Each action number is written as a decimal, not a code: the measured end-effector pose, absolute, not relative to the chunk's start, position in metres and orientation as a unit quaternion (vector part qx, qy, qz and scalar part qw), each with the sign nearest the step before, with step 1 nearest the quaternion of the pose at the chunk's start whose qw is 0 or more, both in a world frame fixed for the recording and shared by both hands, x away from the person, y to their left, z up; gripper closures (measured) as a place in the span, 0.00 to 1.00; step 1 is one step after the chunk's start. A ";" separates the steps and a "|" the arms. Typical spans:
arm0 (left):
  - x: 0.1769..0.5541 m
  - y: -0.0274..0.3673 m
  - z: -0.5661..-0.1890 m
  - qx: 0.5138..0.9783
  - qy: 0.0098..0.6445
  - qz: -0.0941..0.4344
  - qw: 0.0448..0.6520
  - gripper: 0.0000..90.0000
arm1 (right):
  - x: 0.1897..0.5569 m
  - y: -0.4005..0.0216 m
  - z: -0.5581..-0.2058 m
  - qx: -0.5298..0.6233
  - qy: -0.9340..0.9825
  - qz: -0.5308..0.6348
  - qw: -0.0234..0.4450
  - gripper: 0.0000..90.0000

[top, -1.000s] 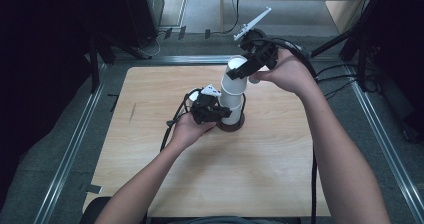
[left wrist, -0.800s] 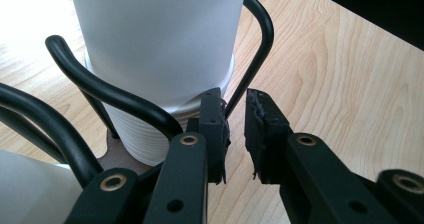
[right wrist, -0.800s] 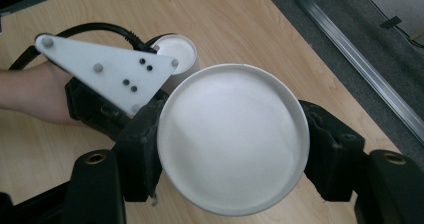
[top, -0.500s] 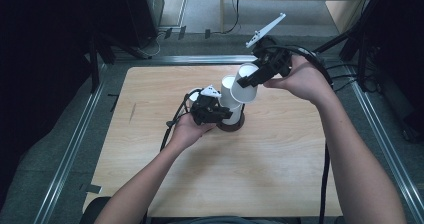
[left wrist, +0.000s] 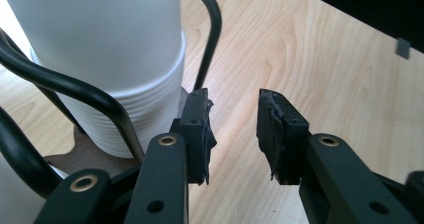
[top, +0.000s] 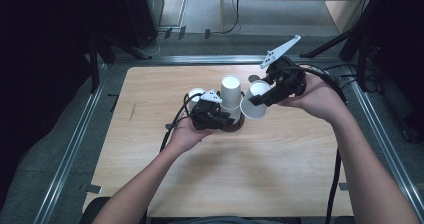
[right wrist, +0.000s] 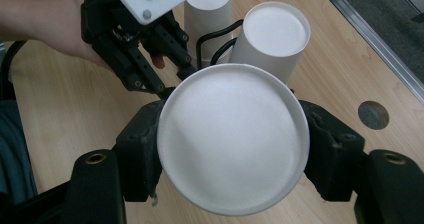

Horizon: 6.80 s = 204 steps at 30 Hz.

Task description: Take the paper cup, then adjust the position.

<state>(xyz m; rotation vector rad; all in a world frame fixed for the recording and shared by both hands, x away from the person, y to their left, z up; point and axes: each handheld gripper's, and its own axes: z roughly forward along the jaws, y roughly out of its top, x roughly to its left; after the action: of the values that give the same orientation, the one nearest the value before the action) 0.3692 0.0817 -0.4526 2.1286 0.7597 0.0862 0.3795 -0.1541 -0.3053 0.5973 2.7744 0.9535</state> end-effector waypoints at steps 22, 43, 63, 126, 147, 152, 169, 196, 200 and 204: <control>0.347 0.106 -0.452 0.859 0.277 0.044 0.428 0.58 | 0.353 -0.160 -0.373 0.177 0.923 0.340 0.027 0.37; 0.337 0.130 -0.466 0.860 0.265 0.036 0.434 0.53 | 0.340 -0.143 -0.437 0.157 0.928 0.337 -0.001 0.37; 0.338 0.142 -0.483 0.874 0.239 -0.026 0.423 0.34 | 0.340 -0.124 -0.465 0.151 0.925 0.350 -0.007 0.37; 0.330 0.113 -0.487 0.891 0.151 -0.056 0.425 0.32 | 0.340 -0.104 -0.442 0.149 0.877 0.453 -0.058 0.31; 0.339 0.128 -0.477 0.914 0.175 -0.039 0.364 0.32 | 0.333 -0.112 -0.460 0.132 0.906 0.400 -0.034 0.28; 0.341 0.125 -0.474 0.924 0.167 -0.032 0.342 0.32 | 0.330 -0.110 -0.466 0.131 0.911 0.390 -0.031 0.28; 0.347 0.119 -0.476 0.949 0.159 -0.027 0.272 0.31 | 0.330 -0.116 -0.477 0.141 0.917 0.374 -0.016 0.28; 0.334 0.094 -0.488 0.969 0.101 -0.035 0.223 0.31 | 0.330 -0.110 -0.476 0.113 0.909 0.399 -0.030 0.29; 0.330 0.088 -0.488 0.969 0.087 -0.041 0.226 0.31 | 0.329 -0.104 -0.476 0.098 0.910 0.402 -0.038 0.29; 0.328 0.084 -0.488 0.970 0.075 -0.044 0.225 0.30 | 0.328 -0.100 -0.476 0.087 0.911 0.400 -0.041 0.32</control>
<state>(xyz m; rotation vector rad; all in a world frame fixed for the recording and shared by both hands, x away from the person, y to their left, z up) 0.3278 0.0838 -0.4885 2.6761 0.2059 -0.1223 0.3276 -0.0998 -0.4760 0.2816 2.9402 1.2911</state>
